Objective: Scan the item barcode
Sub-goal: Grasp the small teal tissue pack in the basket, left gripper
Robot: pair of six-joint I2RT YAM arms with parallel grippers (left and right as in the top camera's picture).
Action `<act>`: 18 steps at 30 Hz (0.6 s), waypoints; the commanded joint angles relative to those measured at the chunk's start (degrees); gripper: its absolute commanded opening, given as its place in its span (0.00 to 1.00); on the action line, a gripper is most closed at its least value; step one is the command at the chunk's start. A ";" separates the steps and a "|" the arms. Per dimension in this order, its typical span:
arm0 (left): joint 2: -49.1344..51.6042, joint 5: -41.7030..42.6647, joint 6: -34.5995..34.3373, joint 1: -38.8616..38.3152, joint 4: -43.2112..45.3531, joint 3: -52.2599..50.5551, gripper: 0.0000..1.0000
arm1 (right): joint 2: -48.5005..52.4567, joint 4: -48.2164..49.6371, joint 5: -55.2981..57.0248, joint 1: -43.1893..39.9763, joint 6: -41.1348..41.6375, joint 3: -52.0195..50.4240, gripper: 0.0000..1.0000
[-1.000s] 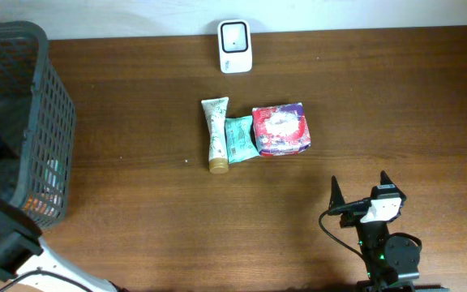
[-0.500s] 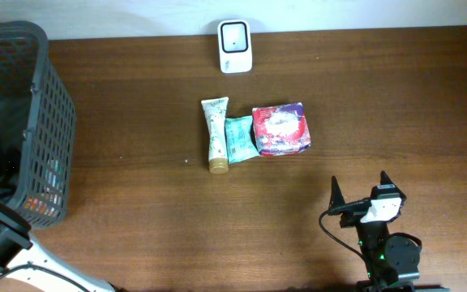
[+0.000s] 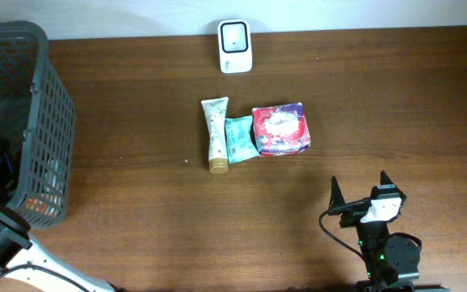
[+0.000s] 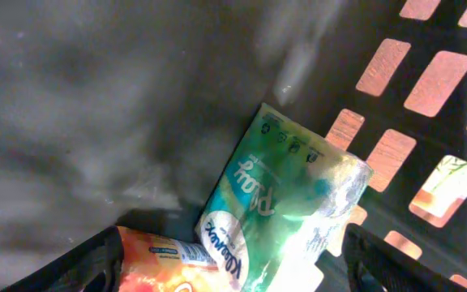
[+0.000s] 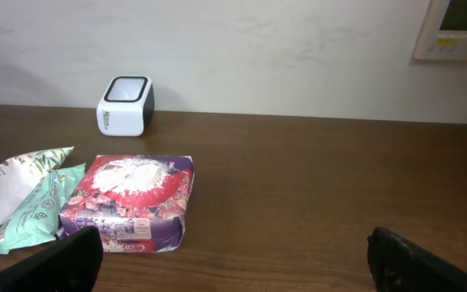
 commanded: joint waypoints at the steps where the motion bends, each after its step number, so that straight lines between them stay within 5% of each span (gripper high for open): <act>1: 0.74 1.84 1.79 0.00 1.46 -0.22 0.79 | -0.37 -0.15 0.48 -0.39 -0.20 -0.52 0.99; 12: 2.32 -1.64 1.75 -5.97 6.21 -0.24 0.66 | -0.37 -0.15 0.48 -0.39 -0.20 -0.52 0.99; 16: 4.04 -2.03 1.73 -5.88 6.08 -0.22 0.46 | -0.37 -0.15 0.50 -0.39 -0.20 -0.52 0.99; 18: 4.04 -3.34 0.22 -5.42 6.19 0.44 0.28 | -0.37 -0.15 0.48 -0.39 -0.20 -0.52 0.99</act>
